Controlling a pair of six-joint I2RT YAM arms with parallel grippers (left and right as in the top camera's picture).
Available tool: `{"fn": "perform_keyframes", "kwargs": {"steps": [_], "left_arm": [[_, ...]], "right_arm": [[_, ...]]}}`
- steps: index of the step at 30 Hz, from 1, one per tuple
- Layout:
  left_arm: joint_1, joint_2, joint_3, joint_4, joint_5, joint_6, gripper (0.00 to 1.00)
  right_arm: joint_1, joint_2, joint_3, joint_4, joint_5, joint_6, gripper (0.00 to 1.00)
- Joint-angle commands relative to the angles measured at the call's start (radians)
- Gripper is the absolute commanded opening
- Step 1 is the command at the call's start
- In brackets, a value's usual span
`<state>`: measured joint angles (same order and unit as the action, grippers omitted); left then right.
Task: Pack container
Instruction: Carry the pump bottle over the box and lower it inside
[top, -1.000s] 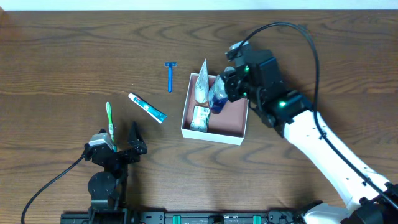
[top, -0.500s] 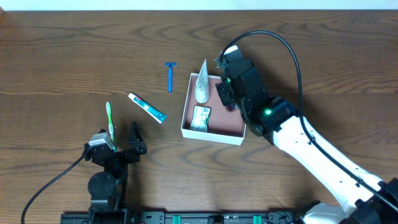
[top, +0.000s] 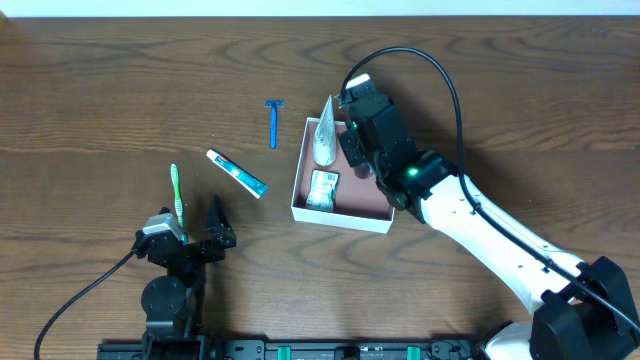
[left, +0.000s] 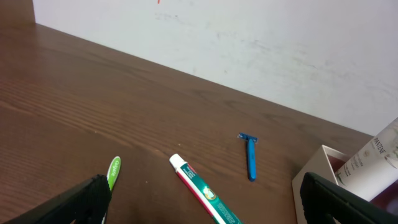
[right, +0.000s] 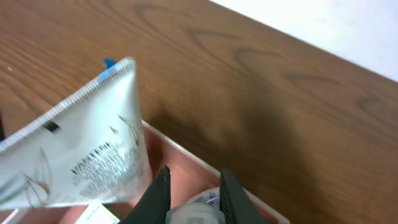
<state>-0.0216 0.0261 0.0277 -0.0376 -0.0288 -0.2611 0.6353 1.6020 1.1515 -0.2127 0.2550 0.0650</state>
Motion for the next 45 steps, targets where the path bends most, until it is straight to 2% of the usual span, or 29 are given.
{"fn": "perform_keyframes", "kwargs": {"steps": [1, 5, 26, 45], "left_arm": [[0.003, 0.0, -0.024, -0.032, -0.008, 0.01, 0.98], [0.003, 0.0, -0.024, -0.032, -0.008, 0.01, 0.98], [0.003, 0.0, -0.024, -0.032, -0.008, 0.01, 0.98], [0.003, 0.0, -0.024, -0.032, -0.008, 0.01, 0.98]], "right_arm": [[0.007, -0.014, 0.031, 0.024, -0.074, -0.029, 0.1], [0.006, -0.014, 0.031, 0.041, -0.133, -0.029, 0.1], [0.006, -0.01, 0.031, 0.061, -0.159, -0.029, 0.11], [0.006, 0.098, 0.031, 0.128, -0.212, -0.037, 0.12]]}}
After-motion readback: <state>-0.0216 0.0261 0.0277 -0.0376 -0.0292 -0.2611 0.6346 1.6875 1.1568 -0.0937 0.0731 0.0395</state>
